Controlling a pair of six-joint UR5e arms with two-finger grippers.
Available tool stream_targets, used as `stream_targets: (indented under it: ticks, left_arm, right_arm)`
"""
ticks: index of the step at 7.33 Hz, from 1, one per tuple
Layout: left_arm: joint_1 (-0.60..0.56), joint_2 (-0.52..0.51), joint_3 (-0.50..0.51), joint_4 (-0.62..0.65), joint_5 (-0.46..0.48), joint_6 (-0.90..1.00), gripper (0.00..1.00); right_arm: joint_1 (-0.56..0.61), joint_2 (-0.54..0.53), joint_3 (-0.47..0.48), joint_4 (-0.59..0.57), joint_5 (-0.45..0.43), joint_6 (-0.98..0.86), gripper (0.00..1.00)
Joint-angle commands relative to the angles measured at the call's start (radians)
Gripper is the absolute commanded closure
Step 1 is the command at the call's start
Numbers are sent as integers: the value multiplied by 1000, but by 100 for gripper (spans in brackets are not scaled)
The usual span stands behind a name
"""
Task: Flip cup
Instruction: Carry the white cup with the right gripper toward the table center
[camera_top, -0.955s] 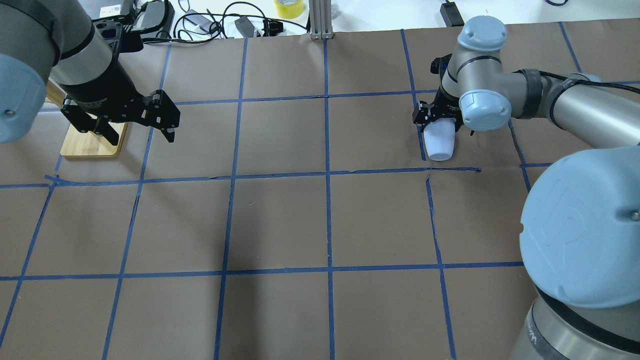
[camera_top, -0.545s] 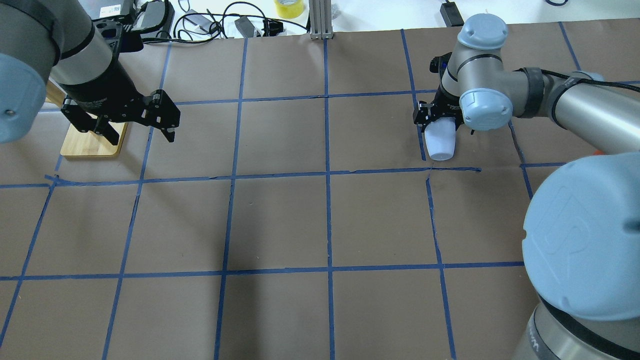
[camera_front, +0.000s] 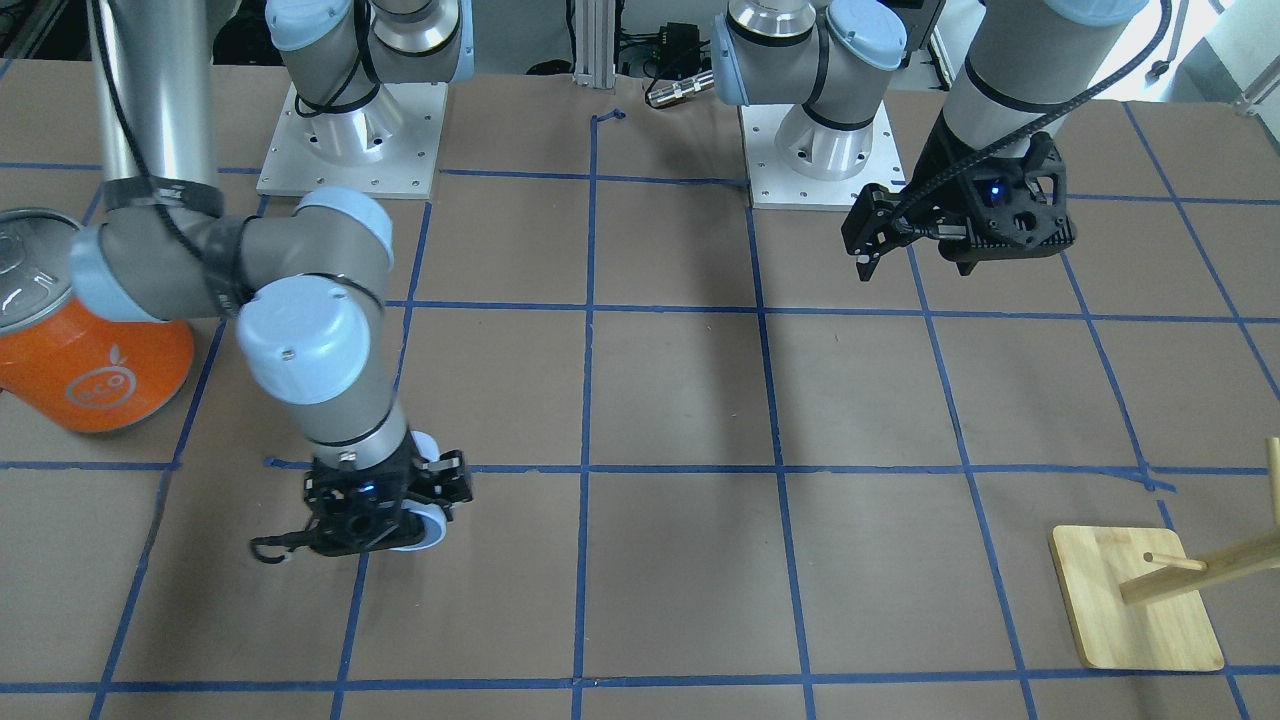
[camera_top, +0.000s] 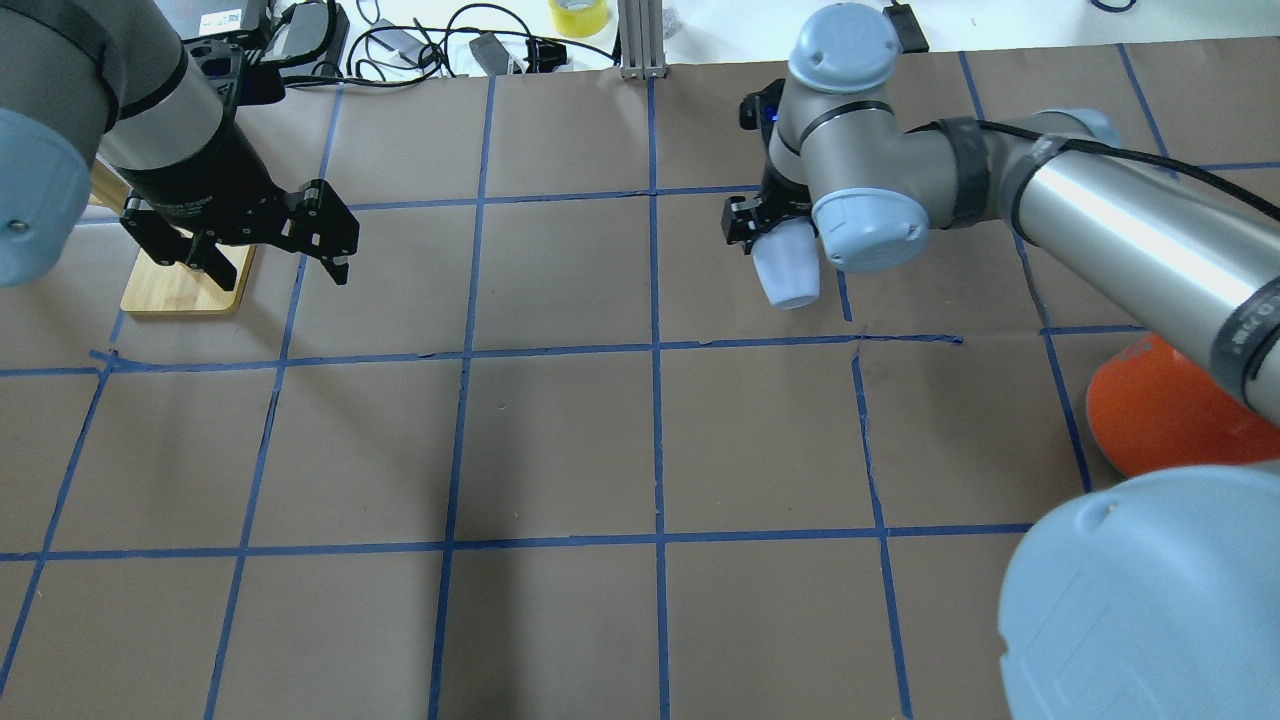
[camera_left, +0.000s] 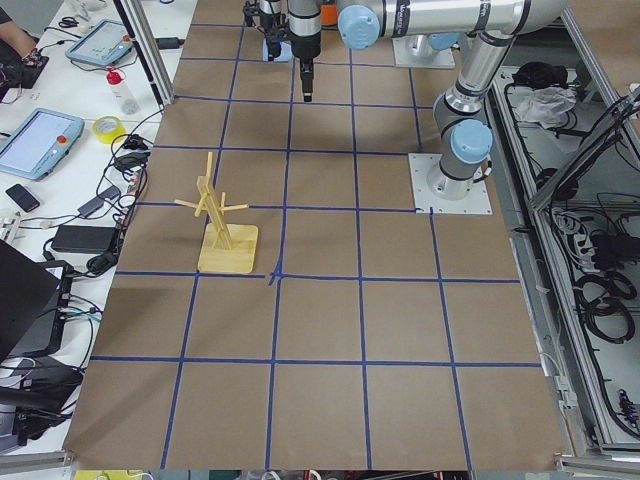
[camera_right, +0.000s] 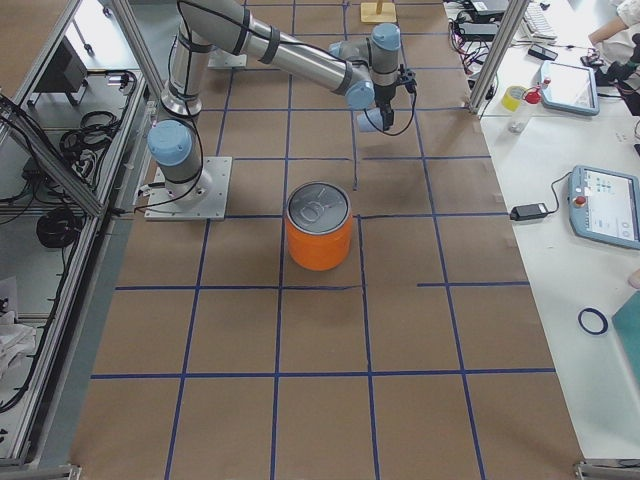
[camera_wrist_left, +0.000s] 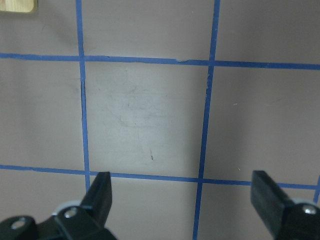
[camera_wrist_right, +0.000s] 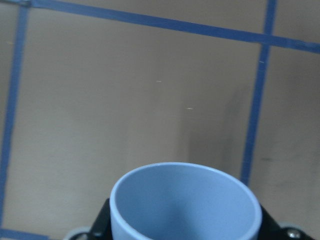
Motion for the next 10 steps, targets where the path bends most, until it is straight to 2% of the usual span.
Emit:
stream_targets:
  ticks: [1,3,4,5,7,10]
  left_arm:
    - [2,-1,0,2,0,0,0]
    - [28,-1,13,6,-1,8,0]
    - [48,-1,13,5,0,11,0]
    - [46,1,5,5,0,11,0]
    - [45,1,2,5,-1,11,0]
    - [45,1,3,6,-1,11,0]
  right_arm:
    - [138,24,-8,-66,2,-184,78]
    - [210,50,-10,-117,7,-404,76]
    - [221,65,-10,-117,45,-454,76]
    - [224,91,-10,-127,85,-589,77]
    - [229,118,-11,-195,86,-757,77]
    - [288,136,-10,-195,116,-821,76]
